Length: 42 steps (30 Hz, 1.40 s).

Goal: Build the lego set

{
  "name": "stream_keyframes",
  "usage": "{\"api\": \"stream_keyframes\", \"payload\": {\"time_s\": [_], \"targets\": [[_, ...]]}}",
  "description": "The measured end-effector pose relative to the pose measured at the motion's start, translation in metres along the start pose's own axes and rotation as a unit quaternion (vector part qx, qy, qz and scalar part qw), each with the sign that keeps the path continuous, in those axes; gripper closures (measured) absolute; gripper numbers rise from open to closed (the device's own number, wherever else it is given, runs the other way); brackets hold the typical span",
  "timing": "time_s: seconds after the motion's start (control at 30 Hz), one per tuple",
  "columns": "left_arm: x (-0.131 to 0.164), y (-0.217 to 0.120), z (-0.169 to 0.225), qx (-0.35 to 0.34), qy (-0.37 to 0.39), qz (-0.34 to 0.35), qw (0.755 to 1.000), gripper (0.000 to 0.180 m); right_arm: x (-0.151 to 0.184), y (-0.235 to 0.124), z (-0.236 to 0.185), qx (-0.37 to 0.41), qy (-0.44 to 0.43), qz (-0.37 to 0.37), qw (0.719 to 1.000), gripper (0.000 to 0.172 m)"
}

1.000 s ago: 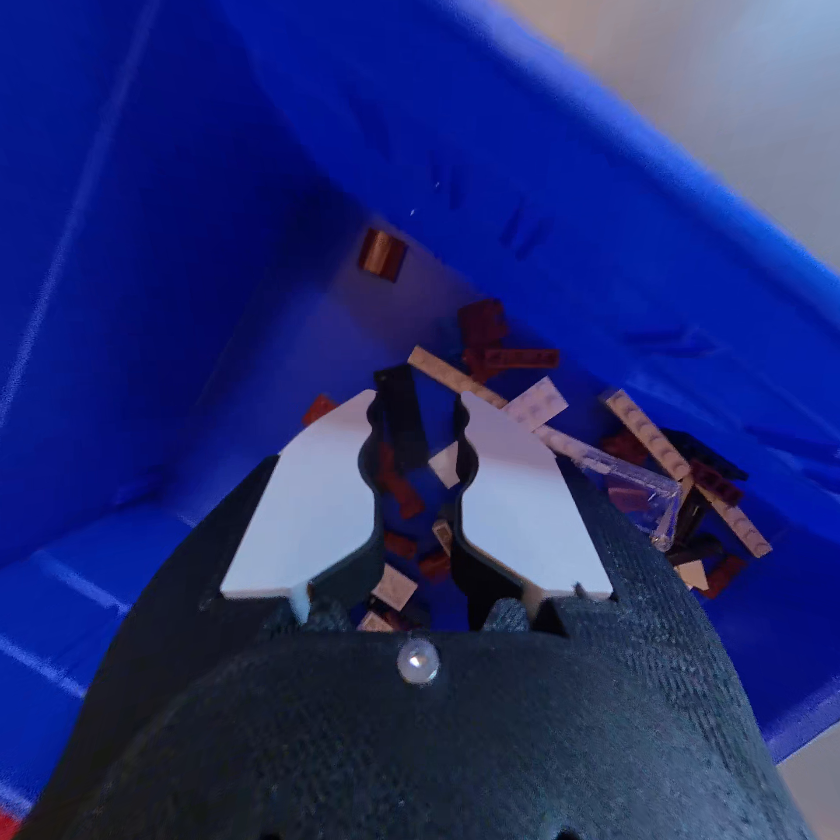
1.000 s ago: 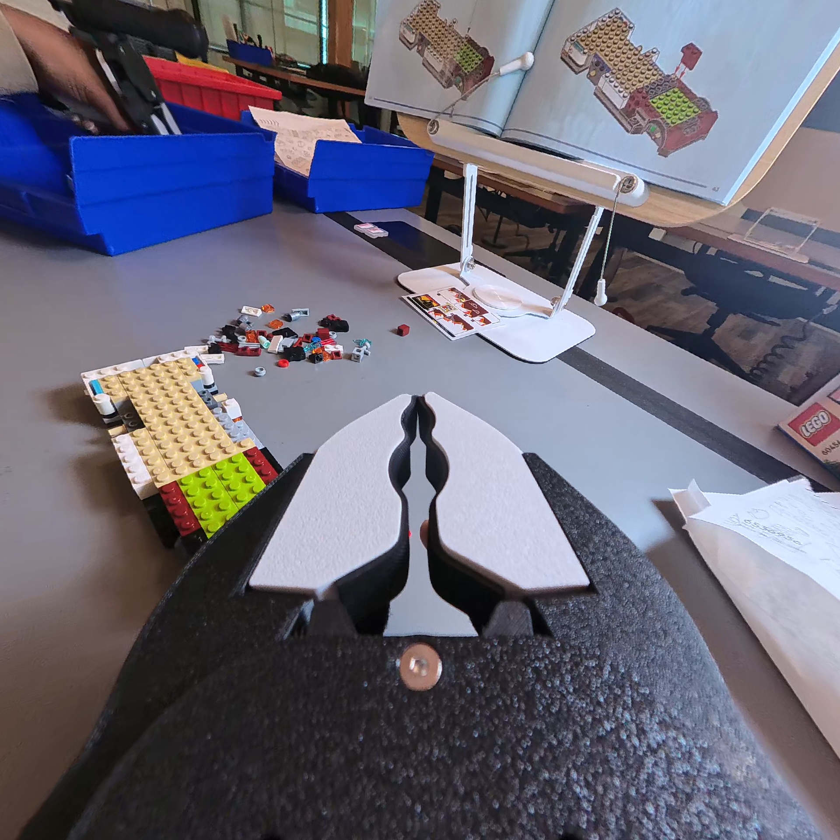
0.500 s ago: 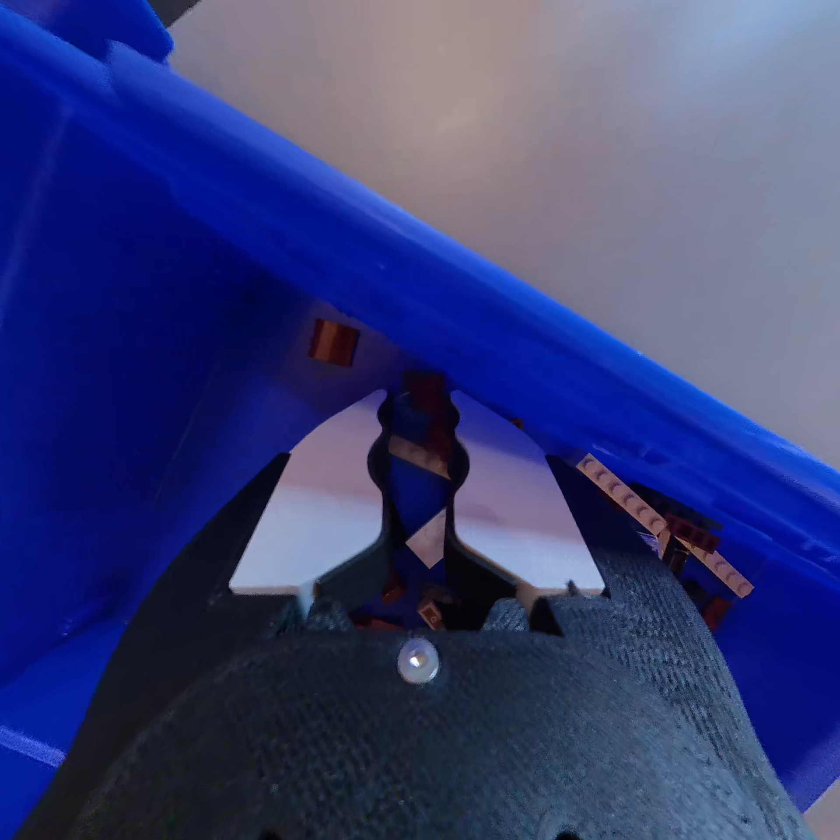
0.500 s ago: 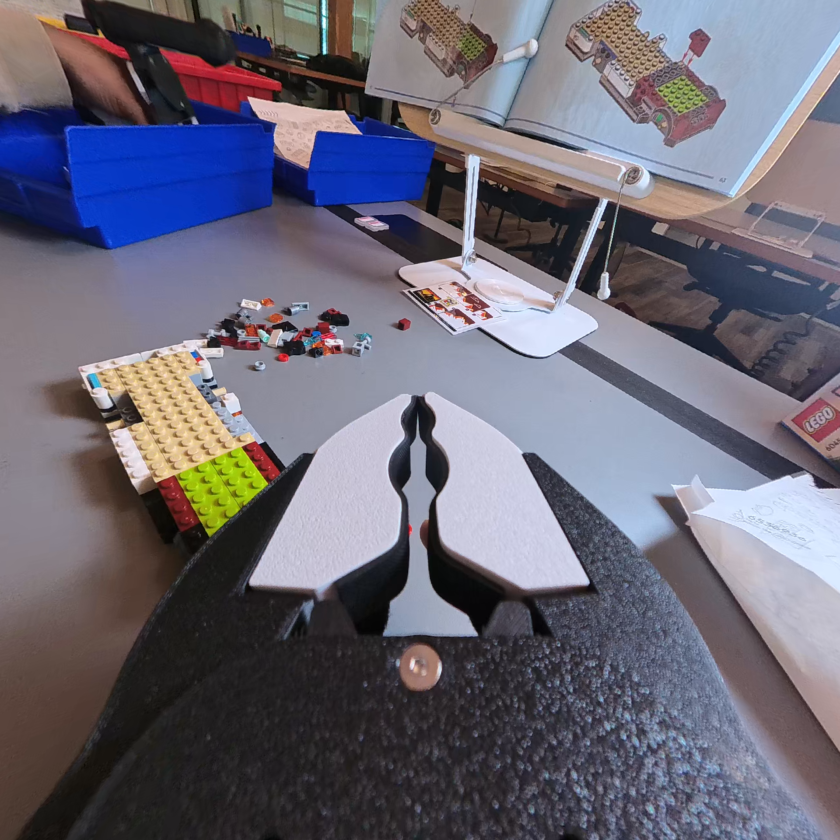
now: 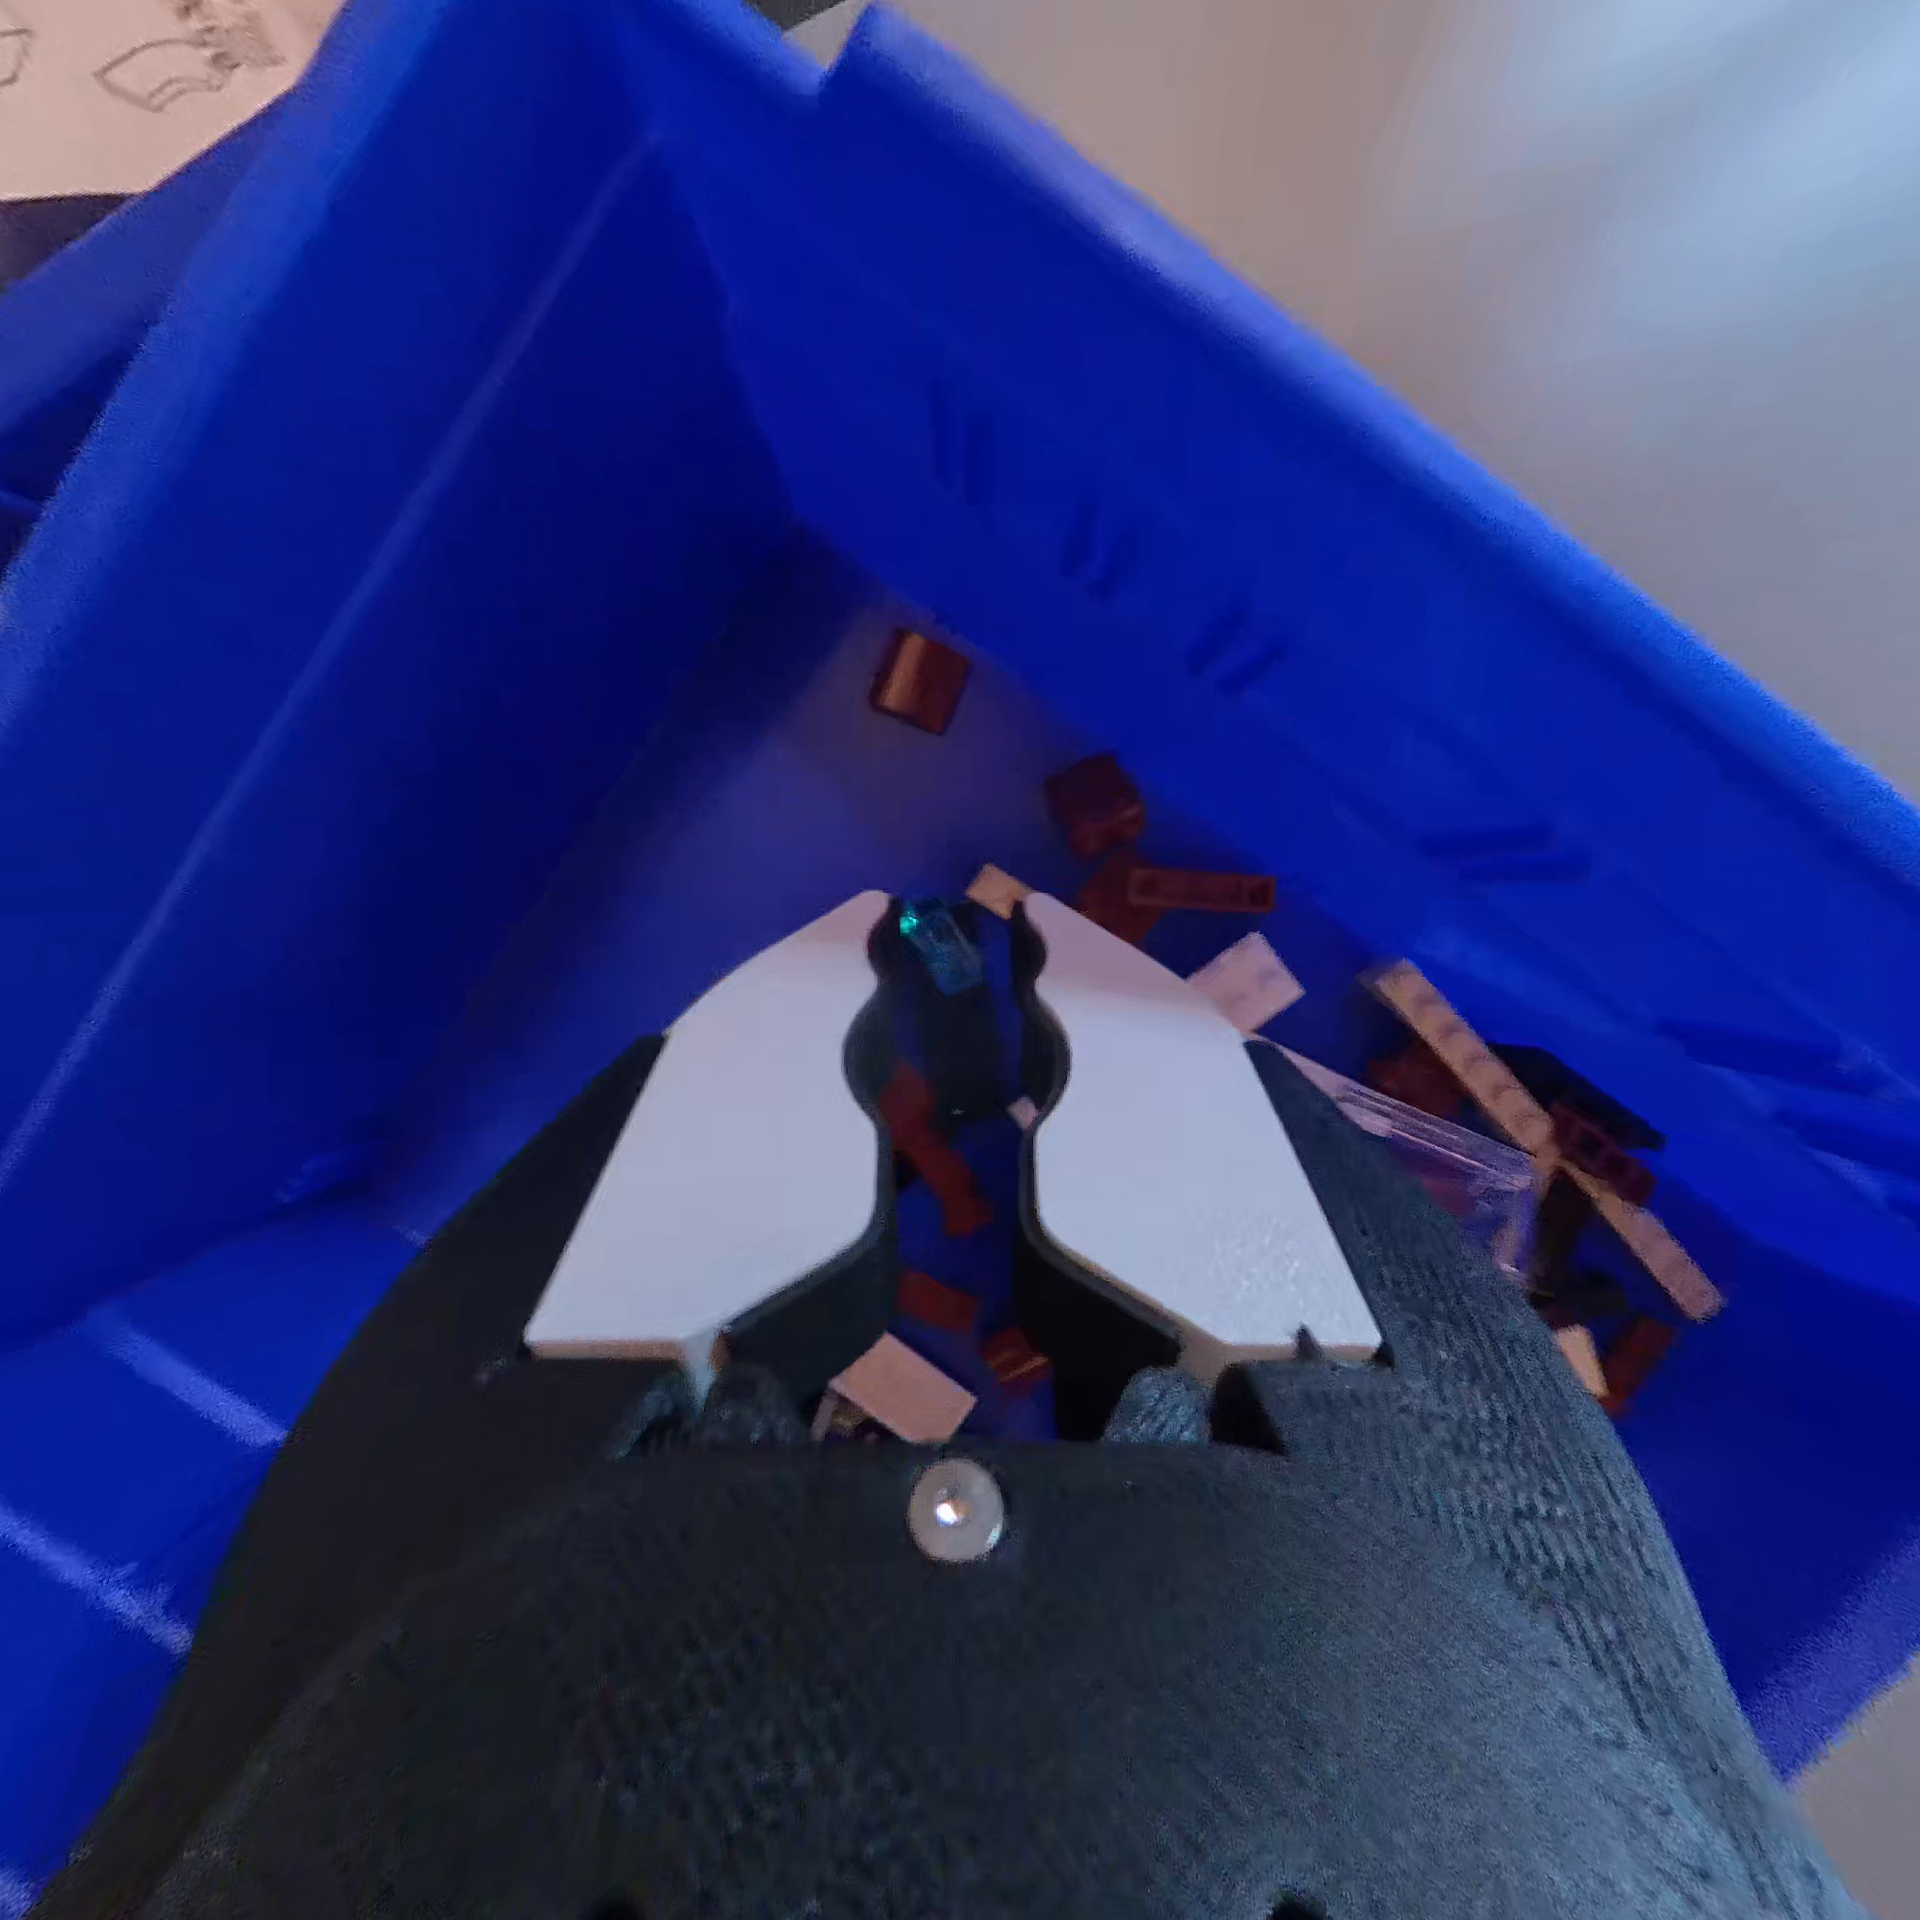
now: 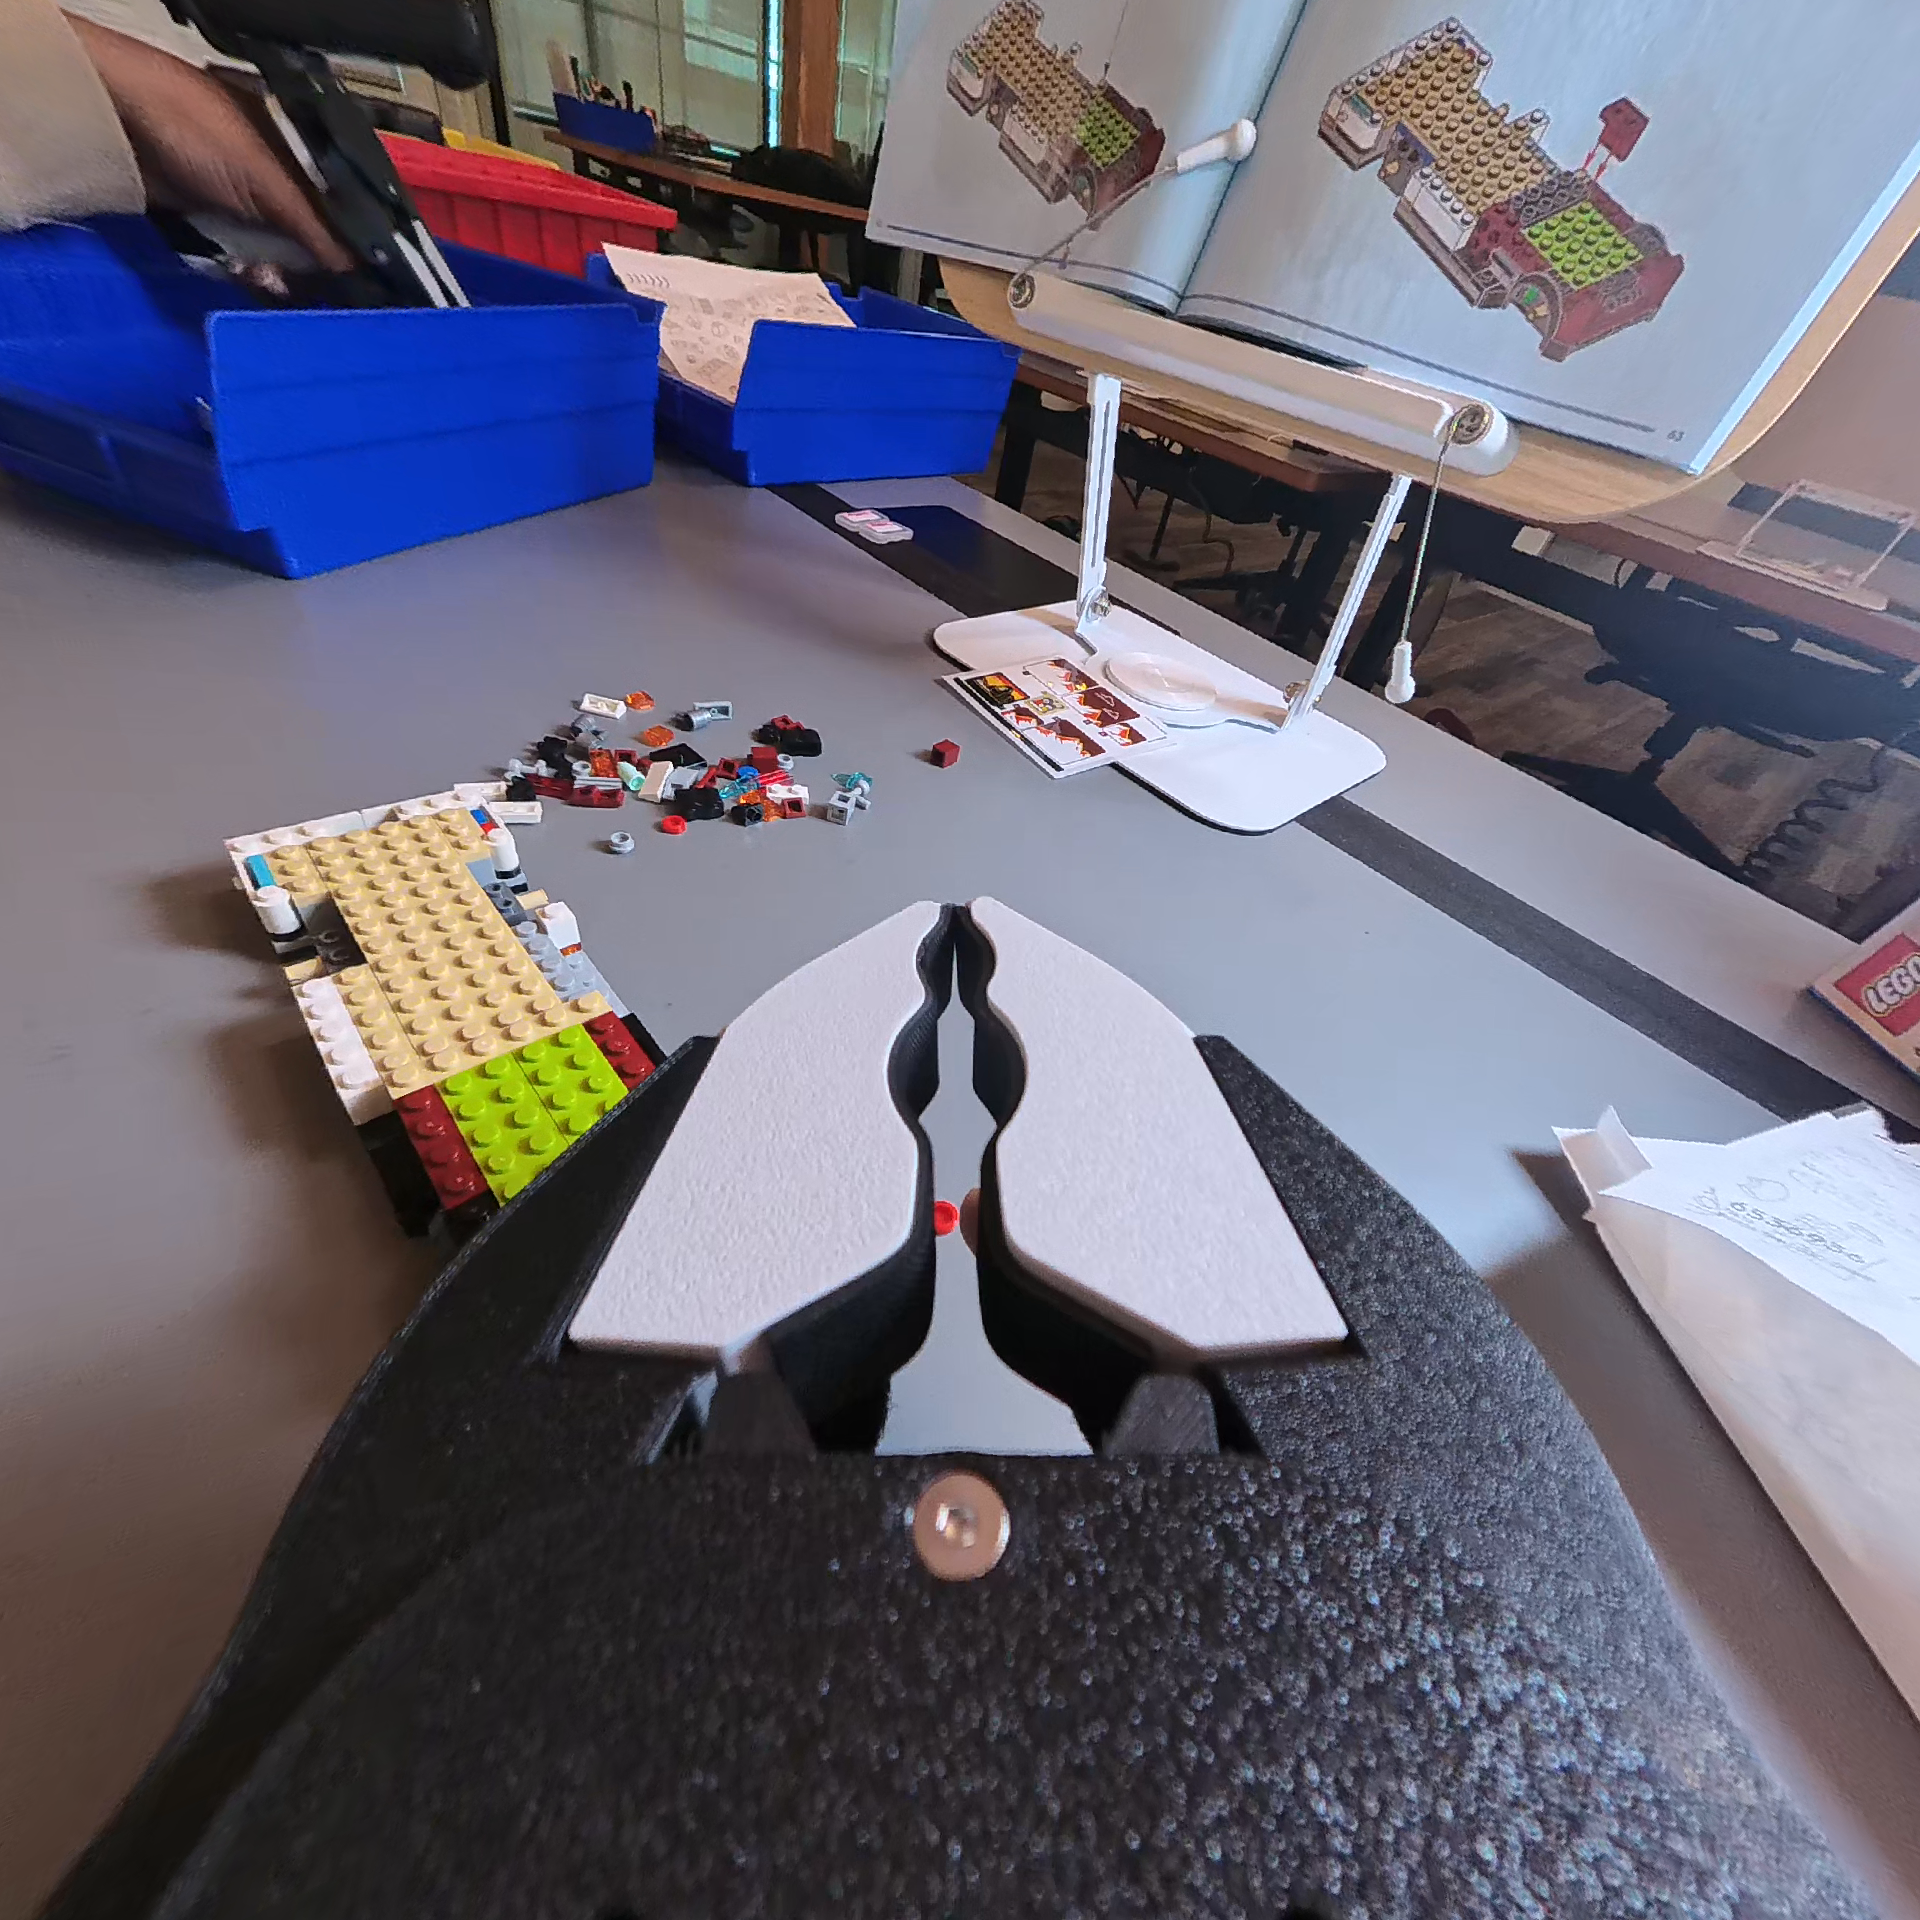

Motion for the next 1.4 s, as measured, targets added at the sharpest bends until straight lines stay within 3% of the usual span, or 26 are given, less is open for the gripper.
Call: {"api": "stream_keyframes", "payload": {"time_s": [0.07, 0.27, 0.47, 0.7, 0.83, 0.97, 1.17, 1.27, 1.4], "targets": [[-0.001, 0.003, -0.002, -0.027, 0.006, -0.008, 1.0, 0.149, -0.001, 0.0, -0.001, 0.0, -0.002, 0.001, 1.0, 0.171], [-0.009, 0.013, 0.008, -0.003, 0.014, -0.002, 1.0, 0.142, 0.0, 0.0, -0.001, 0.001, -0.001, -0.001, 1.0, 0.171], [-0.013, 0.029, 0.017, 0.042, -0.006, -0.035, 0.998, 0.144, 0.0, 0.001, -0.001, 0.0, 0.001, -0.003, 1.0, 0.172], [-0.013, 0.033, 0.016, 0.023, -0.003, -0.038, 0.999, 0.161, 0.001, 0.0, 0.0, -0.004, 0.004, 0.0, 1.0, 0.172], [-0.015, 0.011, 0.013, -0.012, 0.0, 0.003, 1.0, 0.16, 0.0, 0.0, 0.001, -0.008, 0.007, 0.005, 1.0, 0.172], [-0.025, -0.044, 0.019, -0.059, 0.011, 0.121, 0.991, 0.161, -0.002, 0.0, -0.001, -0.012, 0.003, 0.009, 1.0, 0.172], [-0.028, -0.112, 0.11, -0.007, 0.165, 0.297, 0.94, 0.161, -0.006, -0.001, -0.006, -0.015, -0.014, 0.012, 1.0, 0.171], [-0.015, -0.115, 0.176, 0.004, 0.263, 0.361, 0.895, 0.162, -0.009, -0.002, -0.011, -0.02, -0.027, 0.016, 0.999, 0.171], [0.007, -0.099, 0.257, 0.002, 0.369, 0.396, 0.841, 0.162, -0.015, -0.003, -0.018, -0.043, -0.036, 0.038, 0.998, 0.171]]}}
Point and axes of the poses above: each gripper's, where its closed fingertips meet, y out along the fingers, x out of its underside, z = x × y across the jaws, the point moved 10 cm from there along -y, back along the fingers, and after that the axes turned 7 degrees about -y, right-handed, at the moved point
